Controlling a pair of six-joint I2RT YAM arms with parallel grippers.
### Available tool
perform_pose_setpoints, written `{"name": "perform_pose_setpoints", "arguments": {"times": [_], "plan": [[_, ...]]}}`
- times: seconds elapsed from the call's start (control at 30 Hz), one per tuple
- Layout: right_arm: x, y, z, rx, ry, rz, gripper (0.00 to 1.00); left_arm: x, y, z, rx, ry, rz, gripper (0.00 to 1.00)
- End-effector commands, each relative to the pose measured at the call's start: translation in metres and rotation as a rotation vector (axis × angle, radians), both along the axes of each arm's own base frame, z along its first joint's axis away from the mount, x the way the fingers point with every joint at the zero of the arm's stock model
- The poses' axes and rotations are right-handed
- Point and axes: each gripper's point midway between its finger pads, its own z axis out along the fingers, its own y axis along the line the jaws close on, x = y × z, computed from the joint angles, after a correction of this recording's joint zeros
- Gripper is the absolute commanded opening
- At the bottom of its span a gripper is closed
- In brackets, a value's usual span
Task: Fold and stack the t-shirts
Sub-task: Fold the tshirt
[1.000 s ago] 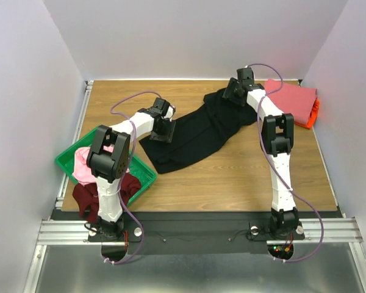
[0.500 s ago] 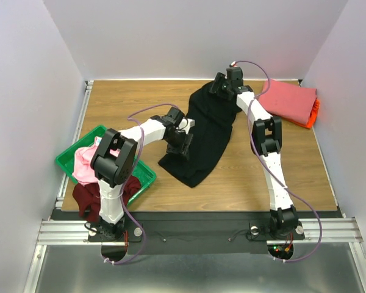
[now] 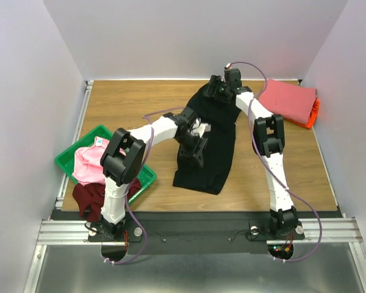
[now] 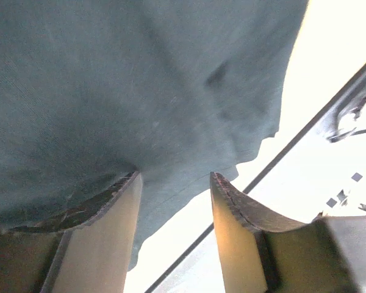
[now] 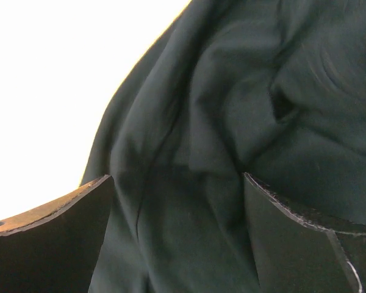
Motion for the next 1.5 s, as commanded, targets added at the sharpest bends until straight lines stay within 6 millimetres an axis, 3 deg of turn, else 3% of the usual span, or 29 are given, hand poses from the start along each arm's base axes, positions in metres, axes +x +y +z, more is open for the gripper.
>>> {"name": "perform_pose_setpoints", "arguments": {"times": [0.0, 0.07, 0.17, 0.23, 0.27, 0.3, 0.37, 0.43, 0.5, 0.67, 0.7, 0.73, 0.83, 0.97, 1.1, 1.33, 1.47], "plan": [[-0.033, -0.005, 0.059, -0.084, -0.028, 0.042, 0.89, 0.040, -0.020, 0.070, -0.083, -0.162, 0.028, 0.61], [-0.053, -0.017, 0.090, -0.131, -0.059, 0.042, 0.90, 0.059, -0.029, 0.094, -0.105, -0.232, 0.054, 0.61], [-0.089, -0.033, 0.110, -0.167, -0.054, 0.031, 0.90, 0.079, -0.033, 0.106, -0.114, -0.306, 0.095, 0.63], [-0.109, -0.038, 0.109, -0.165, -0.026, 0.025, 0.90, 0.089, -0.035, 0.100, -0.111, -0.331, 0.104, 0.64], [-0.120, -0.040, 0.119, -0.152, -0.029, 0.023, 0.90, 0.094, -0.033, 0.094, -0.092, -0.348, 0.099, 0.64], [-0.138, -0.043, 0.093, -0.159, 0.039, 0.029, 0.90, 0.095, -0.032, 0.086, -0.075, -0.348, 0.091, 0.64], [-0.154, -0.046, 0.072, -0.155, 0.102, 0.018, 0.90, 0.097, -0.032, 0.067, -0.047, -0.335, 0.061, 0.64], [-0.158, -0.049, 0.061, -0.163, 0.126, 0.005, 0.90, 0.102, -0.033, 0.053, -0.038, -0.347, 0.048, 0.64], [-0.155, -0.051, 0.052, -0.173, 0.138, -0.004, 0.90, 0.109, -0.034, 0.041, -0.023, -0.365, 0.029, 0.64], [-0.124, -0.050, 0.036, -0.199, 0.135, -0.030, 0.90, 0.118, -0.038, 0.020, -0.006, -0.370, 0.015, 0.64], [-0.110, -0.050, 0.015, -0.211, 0.155, -0.049, 0.90, 0.113, -0.032, -0.002, 0.027, -0.344, 0.004, 0.64], [-0.110, -0.050, 0.014, -0.211, 0.155, -0.049, 0.90, 0.114, -0.032, -0.002, 0.027, -0.346, 0.002, 0.64], [-0.099, -0.046, -0.010, -0.215, 0.183, -0.049, 0.90, 0.108, -0.027, -0.018, 0.048, -0.308, -0.010, 0.64], [-0.088, -0.041, -0.046, -0.220, 0.218, -0.030, 0.90, 0.099, -0.028, -0.025, 0.036, -0.268, -0.027, 0.64], [-0.078, -0.032, -0.062, -0.200, 0.223, 0.000, 0.90, 0.084, -0.029, -0.031, 0.009, -0.215, -0.053, 0.64], [-0.057, -0.012, -0.072, -0.145, 0.196, 0.068, 0.90, 0.063, -0.039, -0.031, -0.055, -0.160, -0.094, 0.64], [-0.042, -0.003, -0.049, -0.118, 0.134, 0.094, 0.90, 0.071, -0.049, -0.022, -0.067, -0.192, -0.071, 0.64]]}}
